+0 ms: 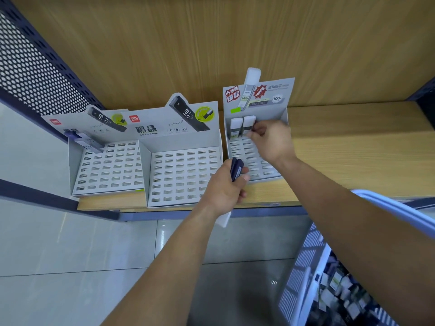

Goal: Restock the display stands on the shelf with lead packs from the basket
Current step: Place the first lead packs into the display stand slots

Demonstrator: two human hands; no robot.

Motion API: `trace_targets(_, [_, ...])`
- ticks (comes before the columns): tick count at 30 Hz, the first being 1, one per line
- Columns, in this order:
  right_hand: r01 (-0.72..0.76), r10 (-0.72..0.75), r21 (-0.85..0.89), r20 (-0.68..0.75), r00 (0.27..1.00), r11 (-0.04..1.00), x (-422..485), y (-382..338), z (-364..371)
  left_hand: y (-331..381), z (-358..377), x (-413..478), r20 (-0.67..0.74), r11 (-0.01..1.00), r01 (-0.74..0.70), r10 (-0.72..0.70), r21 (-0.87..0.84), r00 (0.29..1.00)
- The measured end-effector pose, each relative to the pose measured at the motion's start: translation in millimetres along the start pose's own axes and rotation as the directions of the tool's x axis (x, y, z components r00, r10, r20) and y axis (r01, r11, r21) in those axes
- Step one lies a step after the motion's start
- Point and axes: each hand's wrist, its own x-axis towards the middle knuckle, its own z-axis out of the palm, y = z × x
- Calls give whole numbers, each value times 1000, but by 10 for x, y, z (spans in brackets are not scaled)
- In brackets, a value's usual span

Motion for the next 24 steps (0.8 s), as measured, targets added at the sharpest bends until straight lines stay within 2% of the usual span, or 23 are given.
trace_targets(3, [-55, 67, 165, -68, 995, 985, -287, -92, -223, 62, 7, -67, -47, 997, -31, 28, -70, 998])
trace_targets(5, [-85, 100, 316, -33, 994, 945, -576, -101, -344, 123, 11, -120, -86, 988, -84, 73, -130, 994])
trace_targets(8, [-160, 94, 463, 164, 982, 872, -1081, -153, -415, 239, 15, -186, -137, 970, -151, 126, -193, 983])
trace_targets(12, [-328, 76, 629, 393, 916, 705, -1524, -322, -428, 358, 67, -281, -191, 944, -201, 154, -263, 969])
trace_targets(16, [-359, 111, 659, 387, 915, 661, -1607, -403, -455, 448, 117, -393, -187, 909, -238, 182, -341, 965])
trace_targets(20, [-356, 136, 620, 373, 918, 699, -1594, -402, -560, 517, 78, -457, -160, 871, -210, 153, -445, 975])
trace_targets(24, [-353, 179, 635, 322, 930, 687, -1591, -400, -650, 568, -17, -461, -148, 934, -214, 177, -287, 973])
